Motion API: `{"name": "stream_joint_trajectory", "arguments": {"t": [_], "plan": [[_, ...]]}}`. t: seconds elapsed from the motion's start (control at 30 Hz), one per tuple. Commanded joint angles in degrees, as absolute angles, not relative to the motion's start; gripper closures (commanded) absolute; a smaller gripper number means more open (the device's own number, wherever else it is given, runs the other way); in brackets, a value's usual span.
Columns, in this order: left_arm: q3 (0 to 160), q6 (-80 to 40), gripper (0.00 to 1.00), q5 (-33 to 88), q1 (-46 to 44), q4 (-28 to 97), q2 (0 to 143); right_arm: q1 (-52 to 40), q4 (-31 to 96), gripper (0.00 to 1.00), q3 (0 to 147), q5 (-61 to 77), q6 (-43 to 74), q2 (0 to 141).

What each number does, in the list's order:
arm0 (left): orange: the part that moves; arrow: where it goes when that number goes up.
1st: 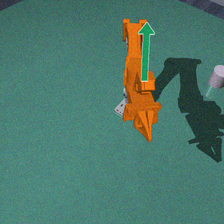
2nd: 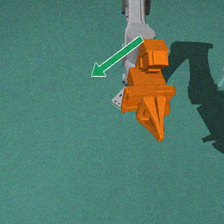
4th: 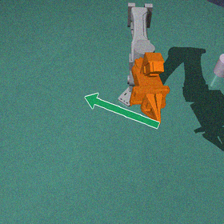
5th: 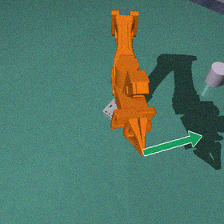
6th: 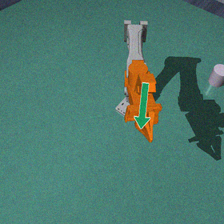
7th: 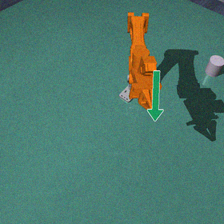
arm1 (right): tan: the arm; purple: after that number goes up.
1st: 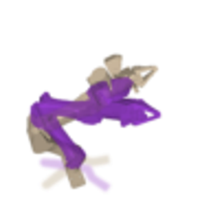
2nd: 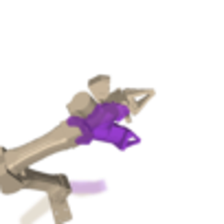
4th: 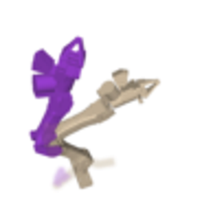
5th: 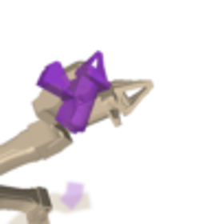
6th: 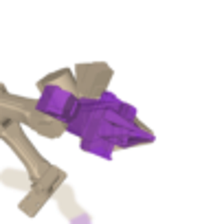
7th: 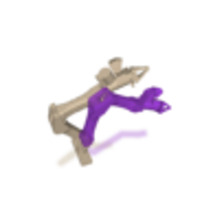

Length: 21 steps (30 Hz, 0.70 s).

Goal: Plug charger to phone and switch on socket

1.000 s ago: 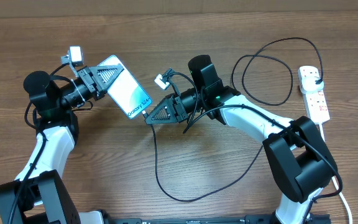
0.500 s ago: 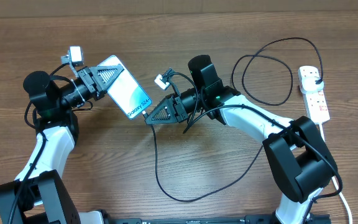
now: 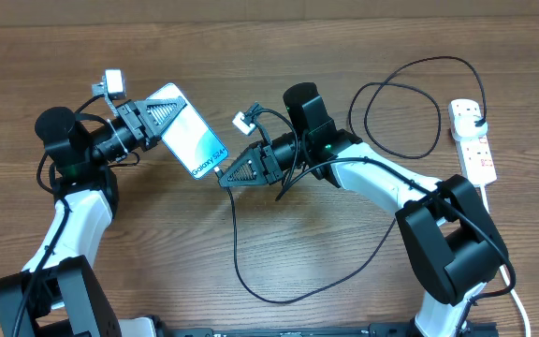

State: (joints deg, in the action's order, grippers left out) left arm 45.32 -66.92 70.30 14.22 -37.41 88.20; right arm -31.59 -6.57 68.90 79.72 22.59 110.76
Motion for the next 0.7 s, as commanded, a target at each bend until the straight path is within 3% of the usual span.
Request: {"name": "stream_joint_trajectory", "arguments": {"t": [0.0, 0.67], "plan": [[46.44, -66.46, 0.96, 72.23, 13.30, -37.93, 87.85, -31.51, -7.20, 0.96, 69.38, 80.16, 24.18, 109.14], [46.44, -67.00, 0.96, 71.50, 11.79, -38.35, 87.85, -31.51, -7.31, 0.96, 69.38, 80.14, 25.43, 109.14]]}}
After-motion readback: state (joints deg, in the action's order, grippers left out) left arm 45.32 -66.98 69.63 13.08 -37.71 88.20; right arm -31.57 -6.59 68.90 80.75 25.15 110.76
